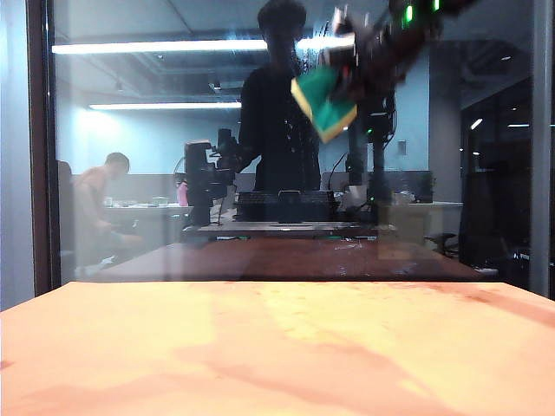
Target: Pick up the sponge from the table, wipe the water off the glass, and finally place the sponge back on the table.
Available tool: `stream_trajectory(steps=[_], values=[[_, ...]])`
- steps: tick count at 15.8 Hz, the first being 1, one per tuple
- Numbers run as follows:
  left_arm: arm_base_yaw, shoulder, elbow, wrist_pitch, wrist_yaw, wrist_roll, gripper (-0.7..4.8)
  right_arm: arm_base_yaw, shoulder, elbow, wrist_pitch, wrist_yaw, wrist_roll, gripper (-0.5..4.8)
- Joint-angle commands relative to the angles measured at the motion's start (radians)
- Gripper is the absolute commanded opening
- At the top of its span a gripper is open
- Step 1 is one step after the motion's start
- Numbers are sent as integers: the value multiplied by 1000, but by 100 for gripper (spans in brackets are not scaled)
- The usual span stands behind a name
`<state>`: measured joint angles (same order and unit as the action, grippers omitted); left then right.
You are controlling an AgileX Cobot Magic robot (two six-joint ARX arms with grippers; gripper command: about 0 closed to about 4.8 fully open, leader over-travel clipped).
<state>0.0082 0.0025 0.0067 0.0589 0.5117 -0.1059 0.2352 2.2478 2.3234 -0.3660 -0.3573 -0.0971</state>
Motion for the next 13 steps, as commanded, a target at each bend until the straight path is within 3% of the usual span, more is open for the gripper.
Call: stream_trajectory(steps=[1, 8, 13], values=[[0, 0, 2, 7, -3, 1, 24, -4, -17, 113, 83, 52, 34, -9], [0, 0, 2, 7, -3, 2, 24, 13, -17, 264, 79, 52, 93, -9], [1, 0, 2, 6, -22, 5, 24, 50, 48, 259, -68, 43, 92, -9]])
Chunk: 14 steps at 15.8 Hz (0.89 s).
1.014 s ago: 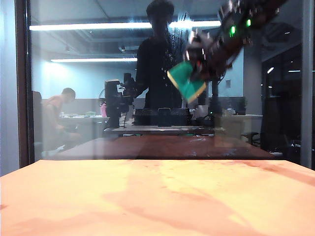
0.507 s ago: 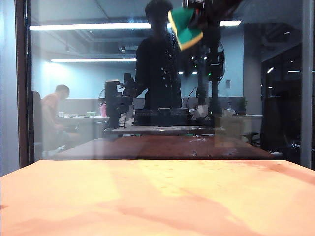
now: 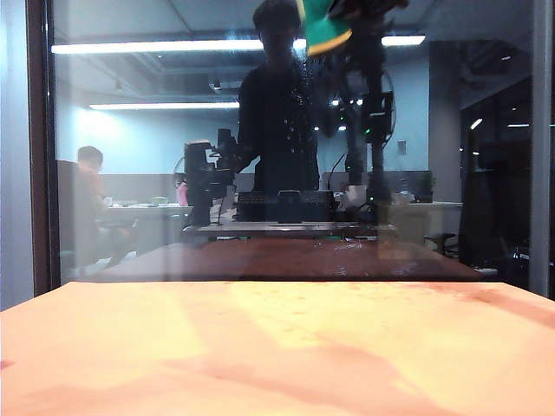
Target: Pick up the sponge from the table, wipe the water off the glass, and finally place the sponge back on the table.
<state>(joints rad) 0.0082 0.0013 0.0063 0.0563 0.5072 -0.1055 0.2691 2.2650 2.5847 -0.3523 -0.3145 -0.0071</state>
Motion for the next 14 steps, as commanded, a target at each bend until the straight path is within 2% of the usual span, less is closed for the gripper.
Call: stream_trajectory(steps=[1, 9, 11, 14], values=[[0, 1, 2, 8, -23, 4, 24, 25, 49, -2, -113, 2, -1, -9], [0, 1, 2, 9, -40, 4, 24, 30, 218, -5, -206, 30, 0, -9], [0, 1, 2, 9, -40, 4, 24, 30, 237, -5, -233, 67, -1, -9], [0, 1, 2, 9, -41, 4, 24, 30, 226, 1, -221, 67, -1, -9]])
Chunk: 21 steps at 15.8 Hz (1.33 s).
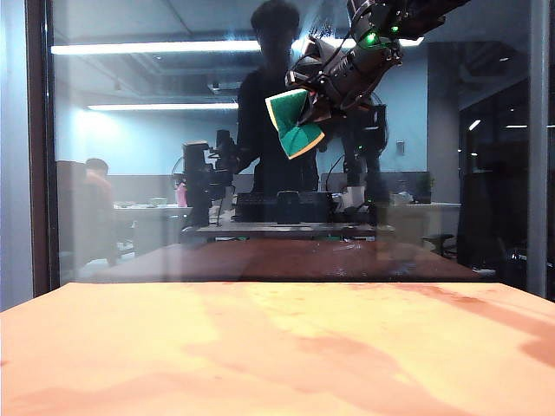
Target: Pick up the sponge from the table, wipe the water off the glass, and finally place the sponge back on the table.
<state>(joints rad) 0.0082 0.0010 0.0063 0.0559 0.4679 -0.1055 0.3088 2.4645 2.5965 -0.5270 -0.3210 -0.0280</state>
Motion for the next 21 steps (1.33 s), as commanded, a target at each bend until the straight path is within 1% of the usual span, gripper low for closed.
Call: stream_trajectory(steps=[1, 7, 10, 16, 21], values=[[0, 2, 2, 9, -2, 4, 24, -10, 16, -11, -35, 76, 20, -9], [0, 2, 2, 9, -1, 4, 24, -10, -101, -11, 34, 84, 20, -9], [0, 2, 2, 9, -2, 4, 24, -10, -174, -11, 80, 115, 20, -9], [0, 2, 2, 9, -2, 4, 24, -10, -290, -11, 143, 138, 14, -9], [0, 2, 2, 9, -2, 4, 24, -10, -293, -14, 92, 144, -11, -9]])
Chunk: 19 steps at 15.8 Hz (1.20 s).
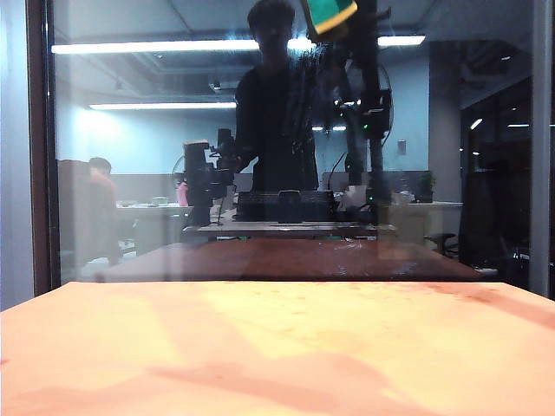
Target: Pick up the sponge from the table, wipe the water off the glass, and finally place the sponge back on the table.
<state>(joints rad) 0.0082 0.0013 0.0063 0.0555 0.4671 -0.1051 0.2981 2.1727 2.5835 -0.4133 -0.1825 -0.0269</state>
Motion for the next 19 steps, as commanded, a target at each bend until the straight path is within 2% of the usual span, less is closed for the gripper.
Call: stream_trajectory(steps=[1, 9, 19], values=[[0, 1, 2, 10, -1, 4, 24, 1, 6, -2, -38, 6, -29, -9], [0, 1, 2, 10, -1, 3, 24, 3, 124, -6, -185, 9, -30, -9], [0, 1, 2, 10, -3, 4, 24, 11, 204, -2, -240, 28, -30, -9]])
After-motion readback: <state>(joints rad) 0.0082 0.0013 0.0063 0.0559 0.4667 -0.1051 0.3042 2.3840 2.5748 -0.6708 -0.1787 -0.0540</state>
